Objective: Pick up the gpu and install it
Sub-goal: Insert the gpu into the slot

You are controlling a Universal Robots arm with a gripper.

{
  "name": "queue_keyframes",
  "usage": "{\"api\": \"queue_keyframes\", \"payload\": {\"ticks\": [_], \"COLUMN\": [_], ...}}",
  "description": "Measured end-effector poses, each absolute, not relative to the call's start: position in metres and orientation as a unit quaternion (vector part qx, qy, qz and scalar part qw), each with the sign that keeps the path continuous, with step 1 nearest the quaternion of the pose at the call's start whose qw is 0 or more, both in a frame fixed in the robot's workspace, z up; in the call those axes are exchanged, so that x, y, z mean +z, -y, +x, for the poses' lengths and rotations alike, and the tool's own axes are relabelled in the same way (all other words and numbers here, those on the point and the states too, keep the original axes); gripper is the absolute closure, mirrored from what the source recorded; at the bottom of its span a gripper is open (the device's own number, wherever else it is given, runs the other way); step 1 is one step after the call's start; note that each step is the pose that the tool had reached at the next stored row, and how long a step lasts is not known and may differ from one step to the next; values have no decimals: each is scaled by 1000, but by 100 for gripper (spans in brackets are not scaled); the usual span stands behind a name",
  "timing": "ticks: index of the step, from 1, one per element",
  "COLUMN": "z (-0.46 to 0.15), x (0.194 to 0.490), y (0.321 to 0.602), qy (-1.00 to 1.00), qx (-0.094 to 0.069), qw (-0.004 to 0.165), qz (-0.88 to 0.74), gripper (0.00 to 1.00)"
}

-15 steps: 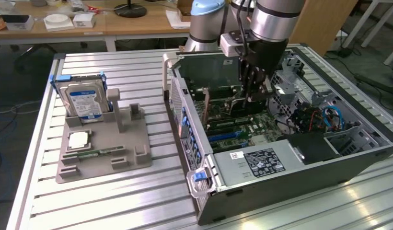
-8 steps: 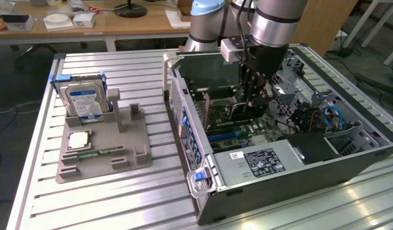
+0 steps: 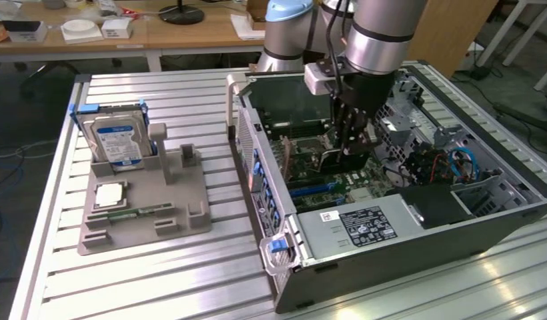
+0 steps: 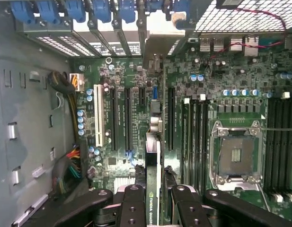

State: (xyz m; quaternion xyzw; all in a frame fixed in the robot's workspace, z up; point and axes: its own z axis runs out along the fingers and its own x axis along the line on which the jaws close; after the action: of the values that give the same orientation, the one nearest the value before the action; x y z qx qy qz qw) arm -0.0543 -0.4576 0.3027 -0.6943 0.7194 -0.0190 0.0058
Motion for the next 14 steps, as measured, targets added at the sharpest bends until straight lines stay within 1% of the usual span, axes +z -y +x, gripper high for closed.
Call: {"api": "queue_keyframes", "payload": {"ticks": [14], "z": [-62], "x": [287], "y": [458], "qy": [-719], "qx": [-22], "qw": [3], "qz": [-694], "gripper": [75]}}
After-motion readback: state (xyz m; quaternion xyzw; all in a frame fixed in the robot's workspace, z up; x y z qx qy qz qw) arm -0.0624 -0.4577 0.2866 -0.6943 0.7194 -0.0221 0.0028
